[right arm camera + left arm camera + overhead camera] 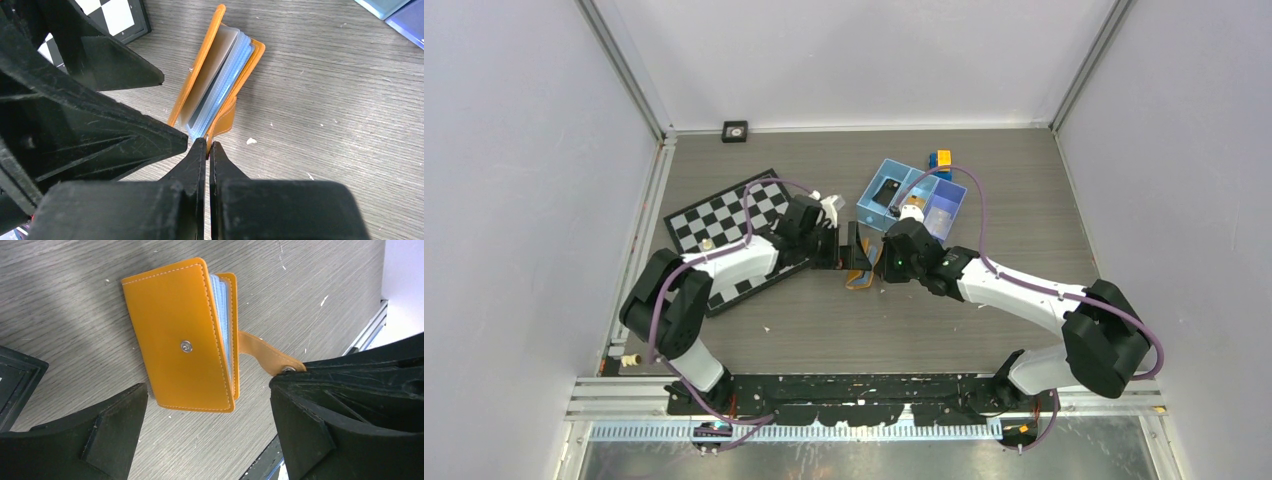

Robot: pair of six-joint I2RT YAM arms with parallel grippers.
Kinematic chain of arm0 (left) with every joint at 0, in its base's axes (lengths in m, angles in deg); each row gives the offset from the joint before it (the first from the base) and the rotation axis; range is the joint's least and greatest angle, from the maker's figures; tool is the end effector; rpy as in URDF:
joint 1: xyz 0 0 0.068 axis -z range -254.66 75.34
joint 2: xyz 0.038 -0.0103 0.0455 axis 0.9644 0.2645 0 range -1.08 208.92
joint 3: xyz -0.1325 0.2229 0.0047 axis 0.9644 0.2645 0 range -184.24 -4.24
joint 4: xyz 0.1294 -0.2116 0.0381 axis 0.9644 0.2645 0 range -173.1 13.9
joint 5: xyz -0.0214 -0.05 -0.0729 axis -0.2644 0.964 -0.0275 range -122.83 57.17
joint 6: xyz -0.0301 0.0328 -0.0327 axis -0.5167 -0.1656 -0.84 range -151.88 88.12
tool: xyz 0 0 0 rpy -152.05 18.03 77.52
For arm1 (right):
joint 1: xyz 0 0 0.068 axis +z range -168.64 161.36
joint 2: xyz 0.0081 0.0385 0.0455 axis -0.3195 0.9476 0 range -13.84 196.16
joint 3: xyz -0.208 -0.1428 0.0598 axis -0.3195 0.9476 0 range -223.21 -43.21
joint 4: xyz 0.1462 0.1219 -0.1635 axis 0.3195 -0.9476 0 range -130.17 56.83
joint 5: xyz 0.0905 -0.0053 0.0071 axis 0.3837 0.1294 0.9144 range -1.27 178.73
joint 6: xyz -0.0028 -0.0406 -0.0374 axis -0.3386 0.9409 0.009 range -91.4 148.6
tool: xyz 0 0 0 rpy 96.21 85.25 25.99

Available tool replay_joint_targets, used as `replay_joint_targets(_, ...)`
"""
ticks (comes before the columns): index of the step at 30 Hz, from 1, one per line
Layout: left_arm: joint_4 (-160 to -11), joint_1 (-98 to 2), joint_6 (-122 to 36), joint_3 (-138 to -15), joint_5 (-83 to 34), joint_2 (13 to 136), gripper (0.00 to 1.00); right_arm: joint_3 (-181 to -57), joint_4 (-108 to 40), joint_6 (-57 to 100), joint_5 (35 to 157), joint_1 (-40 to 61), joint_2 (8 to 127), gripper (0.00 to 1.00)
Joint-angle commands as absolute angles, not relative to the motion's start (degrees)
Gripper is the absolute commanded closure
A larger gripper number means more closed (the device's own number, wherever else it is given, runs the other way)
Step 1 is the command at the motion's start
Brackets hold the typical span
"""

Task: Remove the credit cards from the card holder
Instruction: Open the card holder.

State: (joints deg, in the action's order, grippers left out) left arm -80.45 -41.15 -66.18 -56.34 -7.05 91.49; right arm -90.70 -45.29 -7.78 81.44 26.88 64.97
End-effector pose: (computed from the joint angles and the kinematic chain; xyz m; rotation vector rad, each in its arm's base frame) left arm 0.2635 -0.1940 0.1836 0.2298 2.4916 -1.0750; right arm 0.2019 0.1986 0.2120 -0.1250 2.3882 0.5591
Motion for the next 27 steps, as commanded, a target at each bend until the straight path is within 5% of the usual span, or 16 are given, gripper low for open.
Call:
replay_joint_targets(1, -76.49, -41.03, -65.14, -60.14, -8.47, 94.76, 0.07, -93.31, -43.82, -8.49, 81.62, 26.62, 64.75, 1.0)
replay_joint_targets(8, -70.24, -41.47, -64.67, -63.9, -10.25, 99.43, 0.21, -92.9, -43.82, -8.75, 80.5, 26.52, 63.98, 1.0)
replay_joint_targets(14, -79.17, -44.59, -69.36, -59.94, -2.31, 99.9, 0.58, -92.14, -43.81, -9.23, 79.39, 26.11, 62.83, 0.99)
replay_joint_targets(20, -86.01, -45.66, -72.64, -57.04, 1.3, 99.22, 0.73, -91.85, -43.81, -9.9, 79.74, 25.12, 63.03, 1.0)
replay_joint_targets(24, -86.31, -45.84, -72.83, -56.78, 1.26, 98.87, 0.75, -91.73, -43.85, -10.88, 81.56, 23.45, 64.0, 0.99)
replay_joint_targets(27, -85.77, -45.84, -72.85, -57.05, 1.21, 99.15, 0.59, -91.83, -43.72, -11.53, 83.89, 22.19, 65.2, 1.0)
